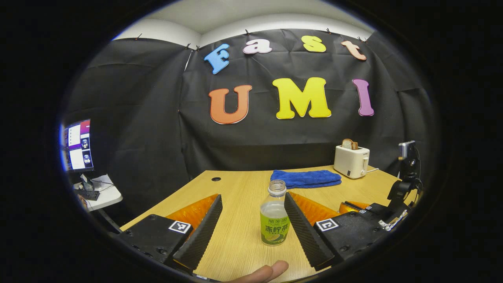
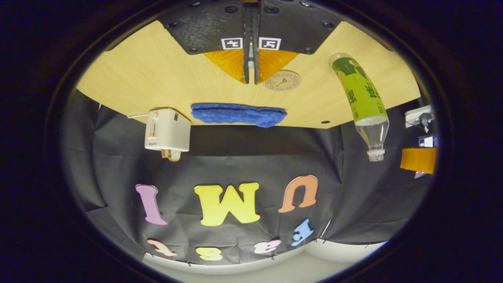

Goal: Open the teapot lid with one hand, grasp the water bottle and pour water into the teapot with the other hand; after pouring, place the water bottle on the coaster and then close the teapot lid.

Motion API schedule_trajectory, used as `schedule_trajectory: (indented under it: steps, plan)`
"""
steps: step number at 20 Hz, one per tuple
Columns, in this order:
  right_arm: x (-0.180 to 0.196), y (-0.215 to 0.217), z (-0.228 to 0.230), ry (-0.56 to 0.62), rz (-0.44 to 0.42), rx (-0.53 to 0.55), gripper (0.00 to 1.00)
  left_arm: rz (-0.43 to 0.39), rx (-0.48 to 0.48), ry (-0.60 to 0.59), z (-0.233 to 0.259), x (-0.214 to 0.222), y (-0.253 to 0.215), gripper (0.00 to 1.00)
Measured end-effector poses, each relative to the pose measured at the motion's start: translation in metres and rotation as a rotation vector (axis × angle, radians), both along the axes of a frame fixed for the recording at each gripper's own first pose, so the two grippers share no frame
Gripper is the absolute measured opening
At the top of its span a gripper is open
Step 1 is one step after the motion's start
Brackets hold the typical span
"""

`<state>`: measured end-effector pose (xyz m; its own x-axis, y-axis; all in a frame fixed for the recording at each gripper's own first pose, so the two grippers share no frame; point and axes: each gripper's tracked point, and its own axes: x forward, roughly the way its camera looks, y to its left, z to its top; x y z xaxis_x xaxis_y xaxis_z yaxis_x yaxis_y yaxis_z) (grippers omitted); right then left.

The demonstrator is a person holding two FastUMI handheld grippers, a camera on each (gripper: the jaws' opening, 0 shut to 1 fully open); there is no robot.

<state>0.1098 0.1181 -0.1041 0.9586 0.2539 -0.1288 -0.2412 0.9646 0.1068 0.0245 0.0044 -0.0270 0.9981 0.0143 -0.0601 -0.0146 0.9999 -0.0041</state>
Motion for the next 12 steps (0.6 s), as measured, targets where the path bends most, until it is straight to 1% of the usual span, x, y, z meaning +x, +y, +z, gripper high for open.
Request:
schedule_trajectory:
  steps: [2,3,5,7,8,10,12]
  plan:
    - [-0.001,-0.003,0.012,-0.019,0.015,0.029,0.00,-0.029,-0.015,-0.001,-0.002,0.002,-0.004,0.99]
    - [-0.001,-0.008,0.016,-0.021,0.010,0.031,0.00,-0.057,-0.022,0.000,-0.004,0.003,-0.009,0.99]
    - [-0.004,-0.019,0.025,-0.035,0.001,0.049,0.00,-0.140,-0.032,0.005,-0.010,0.006,-0.023,0.99]
    - [-0.008,-0.025,0.028,-0.033,-0.002,0.057,0.00,-0.194,-0.044,0.015,-0.016,0.008,-0.029,0.99]
    - [-0.011,-0.028,0.028,-0.031,-0.002,0.051,0.00,-0.203,-0.055,0.013,-0.017,0.010,-0.029,0.99]
    - [-0.018,-0.031,0.027,-0.040,0.007,0.043,0.00,-0.188,-0.045,0.020,-0.024,0.016,-0.024,0.99]
    - [-0.021,-0.032,0.026,-0.045,0.015,0.039,0.00,-0.221,-0.044,0.032,-0.033,0.021,-0.033,0.99]
